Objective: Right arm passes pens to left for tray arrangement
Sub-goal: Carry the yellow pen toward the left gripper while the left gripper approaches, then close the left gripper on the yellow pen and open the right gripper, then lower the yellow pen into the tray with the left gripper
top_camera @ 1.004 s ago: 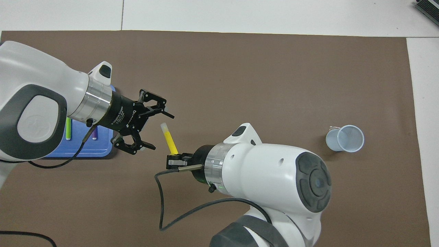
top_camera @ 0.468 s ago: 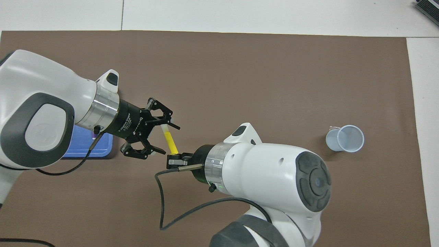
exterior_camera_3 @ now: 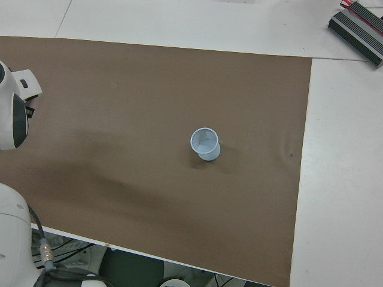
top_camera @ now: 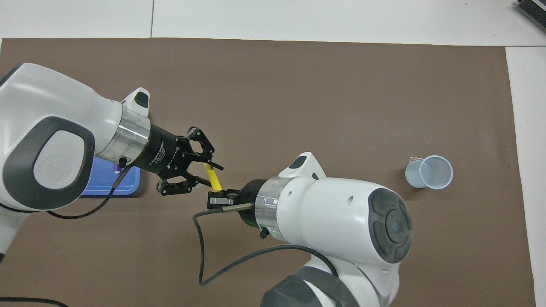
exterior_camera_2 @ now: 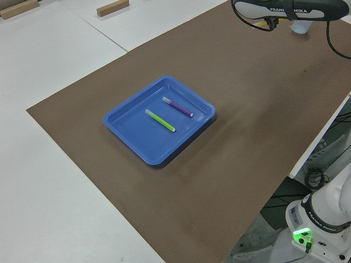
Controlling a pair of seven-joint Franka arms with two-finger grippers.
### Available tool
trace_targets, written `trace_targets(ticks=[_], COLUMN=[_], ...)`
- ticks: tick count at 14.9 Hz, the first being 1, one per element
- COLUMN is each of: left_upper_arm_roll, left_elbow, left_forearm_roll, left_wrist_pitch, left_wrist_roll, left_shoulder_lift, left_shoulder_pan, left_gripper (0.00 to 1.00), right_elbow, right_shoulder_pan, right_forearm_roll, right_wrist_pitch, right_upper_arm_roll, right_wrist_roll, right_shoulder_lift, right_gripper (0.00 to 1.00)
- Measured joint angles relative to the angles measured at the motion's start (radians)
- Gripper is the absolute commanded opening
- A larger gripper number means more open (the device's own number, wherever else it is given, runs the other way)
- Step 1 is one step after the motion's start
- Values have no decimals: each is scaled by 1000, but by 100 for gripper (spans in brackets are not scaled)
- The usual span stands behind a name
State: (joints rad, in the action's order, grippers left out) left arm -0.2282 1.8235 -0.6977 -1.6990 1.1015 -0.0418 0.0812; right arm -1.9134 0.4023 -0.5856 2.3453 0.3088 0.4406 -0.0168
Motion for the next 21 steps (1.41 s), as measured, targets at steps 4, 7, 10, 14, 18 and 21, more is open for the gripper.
trace_targets(ticks=[4,7,10,14,18,21], left_upper_arm_roll=[3,8,10,18,21,25], left_elbow=[4,4,4,4,4,4], left_forearm_roll=[5,7,7,7,53,115], left_wrist_pitch=[5,23,26,30,51,99], left_wrist_roll=[-5,-5,-5,-12,-141,-283], left_shoulder_lift=[5,7,15,33,37,38], left_shoulder_pan=[1,1,1,-1,-43,-104], left_gripper=[0,0,0,0,0,0], right_elbow=[3,6,7,6,6,15], right_shoulder_pan=[0,-1,-4,-4,-27,-72], right_forearm_roll=[0,0,0,0,80,183], right_wrist_pitch=[5,8,9,9,4,-56], right_upper_arm_roll=[-4,-6,-8,-9,-16,-18], right_wrist_roll=[-3,-3,-3,-2,-3,-5], right_shoulder_lift=[-1,-1,-1,8,12,13], right_gripper=[0,17,100,100,100,100])
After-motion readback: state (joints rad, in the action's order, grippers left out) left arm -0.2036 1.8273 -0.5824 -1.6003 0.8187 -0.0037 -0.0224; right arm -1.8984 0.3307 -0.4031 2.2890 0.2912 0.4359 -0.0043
